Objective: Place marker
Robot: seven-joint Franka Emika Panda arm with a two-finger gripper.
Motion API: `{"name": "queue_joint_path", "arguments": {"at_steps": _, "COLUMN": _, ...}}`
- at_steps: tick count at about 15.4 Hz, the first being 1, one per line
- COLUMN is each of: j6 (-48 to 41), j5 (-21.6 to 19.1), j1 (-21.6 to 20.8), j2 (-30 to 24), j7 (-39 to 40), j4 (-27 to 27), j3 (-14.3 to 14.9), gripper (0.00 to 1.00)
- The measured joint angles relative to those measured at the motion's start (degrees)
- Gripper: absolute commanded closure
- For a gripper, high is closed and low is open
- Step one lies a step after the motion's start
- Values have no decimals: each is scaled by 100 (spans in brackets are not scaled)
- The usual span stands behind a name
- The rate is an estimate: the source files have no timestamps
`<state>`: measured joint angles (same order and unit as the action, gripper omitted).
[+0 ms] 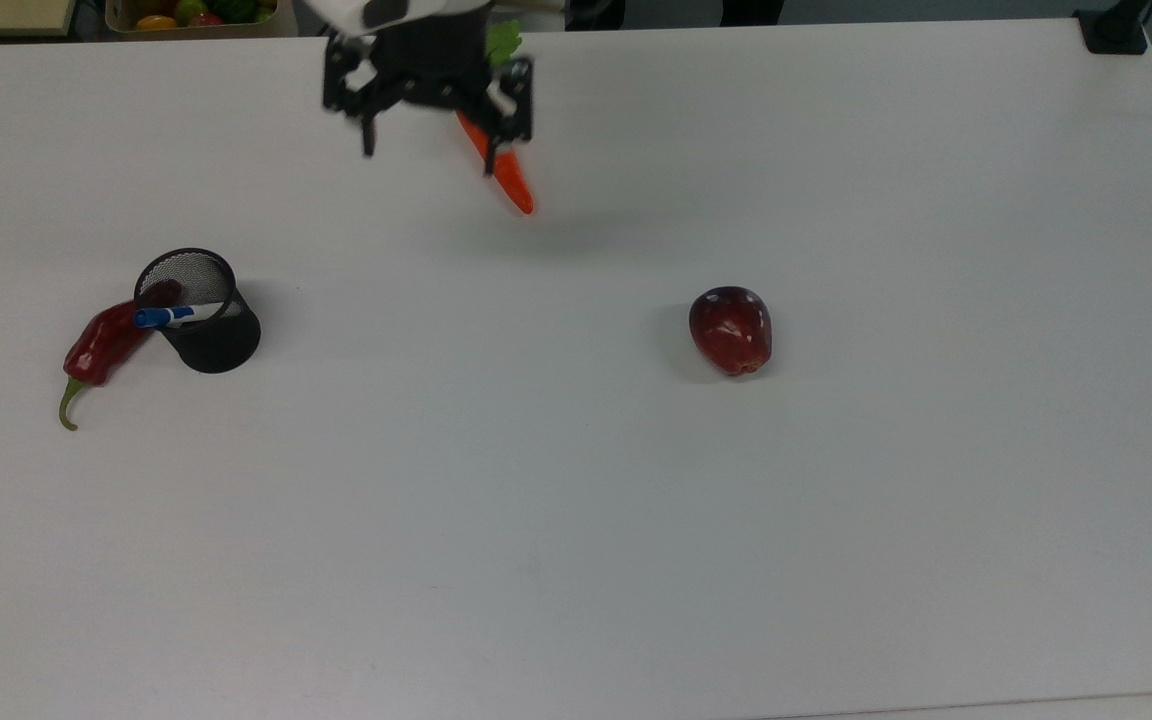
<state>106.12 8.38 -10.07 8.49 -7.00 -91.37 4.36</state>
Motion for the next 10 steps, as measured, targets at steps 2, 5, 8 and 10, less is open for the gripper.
{"name": "queue_joint_path", "arguments": {"at_steps": 2, "j6": -542, "j5": -95, "j1": -100, "j2": -217, "j7": 135, "j4": -1, "j3": -1, "gripper": 0}}
{"name": "queue_joint_path", "arguments": {"at_steps": 5, "j6": -932, "j5": -192, "j1": -112, "j2": -480, "j7": 233, "j4": -6, "j3": -2, "gripper": 0}}
{"name": "queue_joint_path", "arguments": {"at_steps": 8, "j6": -1155, "j5": -224, "j1": -87, "j2": -667, "j7": 235, "j4": -13, "j3": -2, "gripper": 0}}
{"name": "queue_joint_path", "arguments": {"at_steps": 10, "j6": -1369, "j5": -226, "j1": -59, "j2": -740, "j7": 246, "j4": -23, "j3": 14, "gripper": 0}}
